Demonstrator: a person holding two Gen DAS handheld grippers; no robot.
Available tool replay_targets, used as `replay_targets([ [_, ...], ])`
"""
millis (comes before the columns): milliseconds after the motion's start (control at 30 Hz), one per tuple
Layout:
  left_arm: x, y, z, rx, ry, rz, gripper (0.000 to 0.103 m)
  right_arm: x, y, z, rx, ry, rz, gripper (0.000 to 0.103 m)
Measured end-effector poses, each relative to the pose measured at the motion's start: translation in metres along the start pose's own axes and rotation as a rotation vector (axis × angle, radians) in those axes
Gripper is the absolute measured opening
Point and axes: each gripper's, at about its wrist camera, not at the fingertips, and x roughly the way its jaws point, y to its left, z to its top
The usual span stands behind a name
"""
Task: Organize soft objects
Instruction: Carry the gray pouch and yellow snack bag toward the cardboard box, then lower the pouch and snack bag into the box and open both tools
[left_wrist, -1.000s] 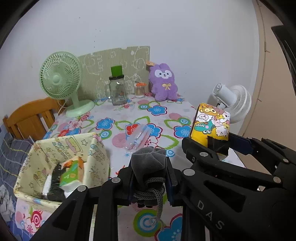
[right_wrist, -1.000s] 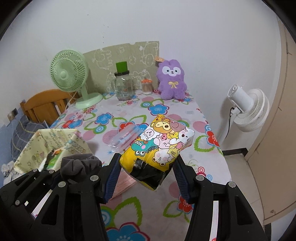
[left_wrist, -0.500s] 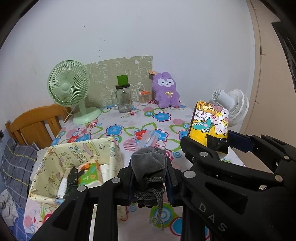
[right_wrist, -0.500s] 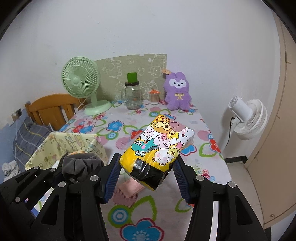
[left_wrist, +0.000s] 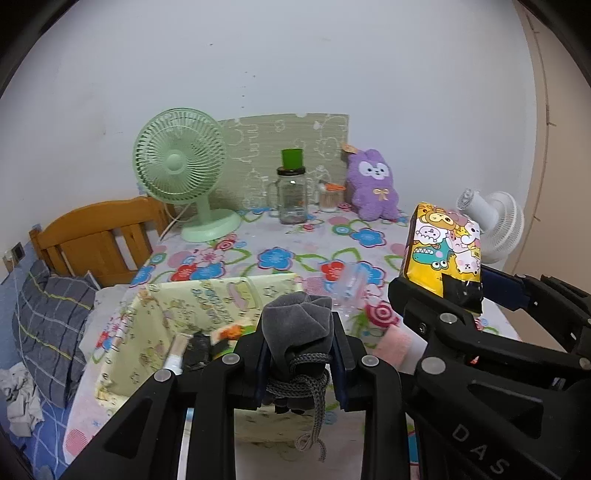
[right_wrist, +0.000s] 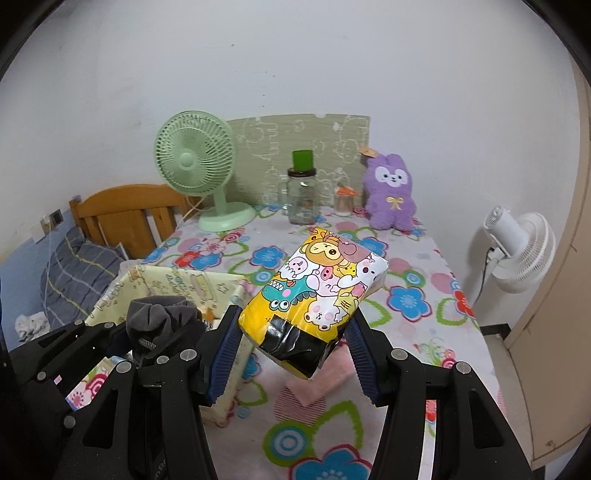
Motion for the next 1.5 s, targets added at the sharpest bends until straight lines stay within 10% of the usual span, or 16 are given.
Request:
replay_targets([
  [767,0.041,0.067,0.0,-0.043,0.055,0.107,0.032,0.055,0.061,0.015,-0.05,0.036,0.142,0.058],
  [1100,0.062,0.083,-0.012,-0.082,0.123,0.113,0.073,0.082,0.075,0.012,-0.073,0.084,0.171,0.059],
  [1500,0.067,0.089,-0.02,-0.09,0.16,0.099,0.09,0.101,0.085,0.008,-0.089,0.121,0.229,0.062],
])
